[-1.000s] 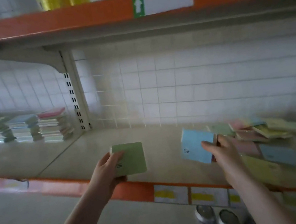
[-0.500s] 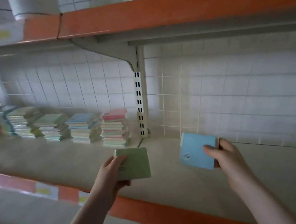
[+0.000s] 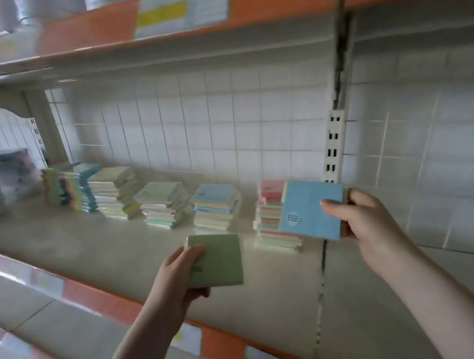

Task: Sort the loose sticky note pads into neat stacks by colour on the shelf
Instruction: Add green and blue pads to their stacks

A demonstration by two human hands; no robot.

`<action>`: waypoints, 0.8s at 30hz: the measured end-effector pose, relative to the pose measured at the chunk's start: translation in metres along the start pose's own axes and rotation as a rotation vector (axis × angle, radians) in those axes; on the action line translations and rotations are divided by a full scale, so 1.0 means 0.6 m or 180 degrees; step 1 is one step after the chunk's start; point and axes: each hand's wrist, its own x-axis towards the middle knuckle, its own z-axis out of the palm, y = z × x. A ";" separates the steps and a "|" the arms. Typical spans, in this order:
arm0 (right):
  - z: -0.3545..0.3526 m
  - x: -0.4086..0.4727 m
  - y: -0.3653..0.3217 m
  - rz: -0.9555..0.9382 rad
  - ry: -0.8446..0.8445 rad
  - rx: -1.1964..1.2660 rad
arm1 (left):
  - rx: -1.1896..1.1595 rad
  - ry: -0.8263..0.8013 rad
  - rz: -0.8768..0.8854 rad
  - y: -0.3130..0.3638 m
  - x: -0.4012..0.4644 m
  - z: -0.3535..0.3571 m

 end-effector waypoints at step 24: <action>0.362 0.215 0.027 0.0653 0.0620 -0.1320 | 0.0179 -0.0358 -0.0277 0.107 0.248 -0.319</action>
